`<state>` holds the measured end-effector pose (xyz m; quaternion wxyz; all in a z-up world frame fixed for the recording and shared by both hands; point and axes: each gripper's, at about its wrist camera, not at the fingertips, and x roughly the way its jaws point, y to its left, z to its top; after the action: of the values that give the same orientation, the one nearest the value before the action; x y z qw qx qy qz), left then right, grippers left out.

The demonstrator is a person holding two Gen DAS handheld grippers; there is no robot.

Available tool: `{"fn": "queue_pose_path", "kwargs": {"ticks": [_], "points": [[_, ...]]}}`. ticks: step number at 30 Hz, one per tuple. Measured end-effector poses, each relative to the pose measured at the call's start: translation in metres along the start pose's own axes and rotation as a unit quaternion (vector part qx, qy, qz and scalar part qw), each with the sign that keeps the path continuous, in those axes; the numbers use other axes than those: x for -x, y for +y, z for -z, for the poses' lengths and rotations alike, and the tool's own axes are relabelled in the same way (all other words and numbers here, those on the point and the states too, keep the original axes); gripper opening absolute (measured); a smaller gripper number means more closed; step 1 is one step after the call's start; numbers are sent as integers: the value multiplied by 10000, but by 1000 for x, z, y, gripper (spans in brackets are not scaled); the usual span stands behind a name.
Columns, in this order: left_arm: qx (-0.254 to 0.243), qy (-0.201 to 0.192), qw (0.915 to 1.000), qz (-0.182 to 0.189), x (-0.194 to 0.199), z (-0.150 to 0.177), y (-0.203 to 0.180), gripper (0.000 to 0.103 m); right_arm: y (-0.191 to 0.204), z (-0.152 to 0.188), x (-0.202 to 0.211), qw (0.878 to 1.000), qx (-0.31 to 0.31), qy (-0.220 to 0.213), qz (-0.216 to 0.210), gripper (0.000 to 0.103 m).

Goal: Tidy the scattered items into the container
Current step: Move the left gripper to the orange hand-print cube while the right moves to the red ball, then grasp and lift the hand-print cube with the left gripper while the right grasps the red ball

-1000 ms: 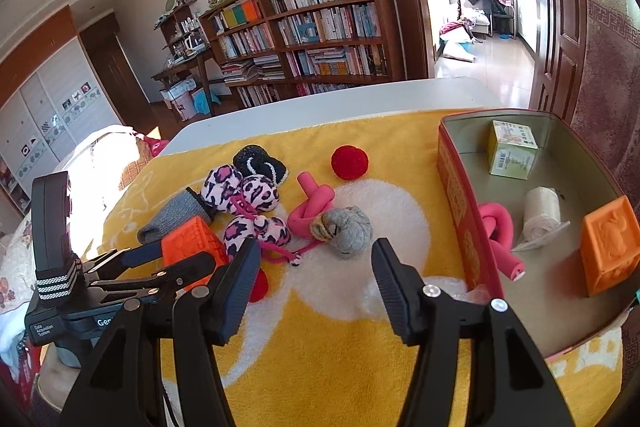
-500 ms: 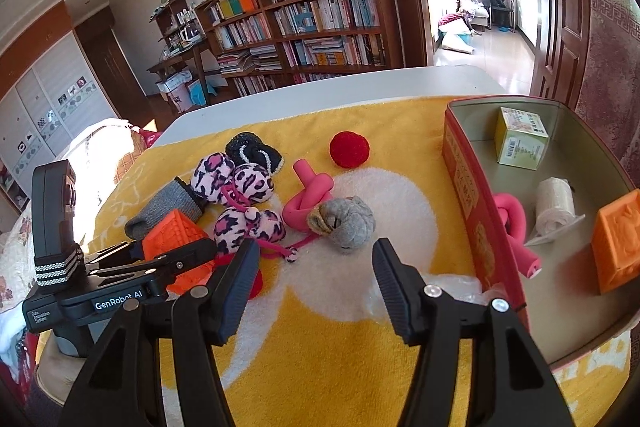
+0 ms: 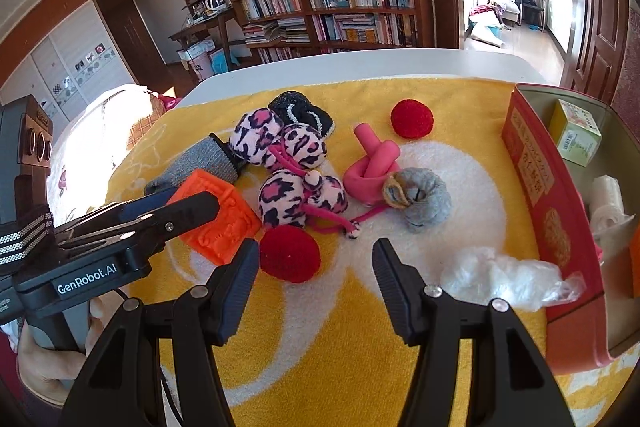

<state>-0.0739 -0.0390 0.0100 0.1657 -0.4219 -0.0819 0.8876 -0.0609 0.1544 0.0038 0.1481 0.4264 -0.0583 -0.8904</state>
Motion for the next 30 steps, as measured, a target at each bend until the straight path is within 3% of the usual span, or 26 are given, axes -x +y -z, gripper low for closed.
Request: {"fn": "queue_pose_path", "kwargs": {"ticks": [10, 11, 13, 14, 18, 25, 26, 27, 30], "points": [[271, 150, 9994, 136, -8, 2, 10, 79, 8, 2, -34, 9991, 124, 374, -152, 63], [267, 161, 9994, 168, -8, 2, 9, 81, 9, 3, -36, 9991, 165, 358, -167, 61], [242, 163, 9994, 211, -8, 1, 8, 83, 10, 5, -36, 9987, 238, 372, -236, 43], [212, 169, 9994, 210, -8, 1, 7, 83, 10, 6, -34, 9986, 251, 371, -280, 40], [25, 185, 9997, 155, -11, 3, 1, 83, 3, 10, -18, 9993, 274, 184, 179, 39], [-232, 296, 9993, -79, -29, 8, -11, 83, -19, 7, 6, 9995, -192, -240, 52, 39], [-197, 313, 9992, -118, -32, 8, -10, 80, -19, 7, 7, 9994, -219, -268, 33, 39], [-168, 340, 9991, -207, -35, 8, -8, 62, -20, 5, 7, 9993, -241, -281, 19, 38], [17, 313, 9994, -171, -34, 6, 1, 57, -22, 5, 9, 9991, -290, -310, -18, 39]]}}
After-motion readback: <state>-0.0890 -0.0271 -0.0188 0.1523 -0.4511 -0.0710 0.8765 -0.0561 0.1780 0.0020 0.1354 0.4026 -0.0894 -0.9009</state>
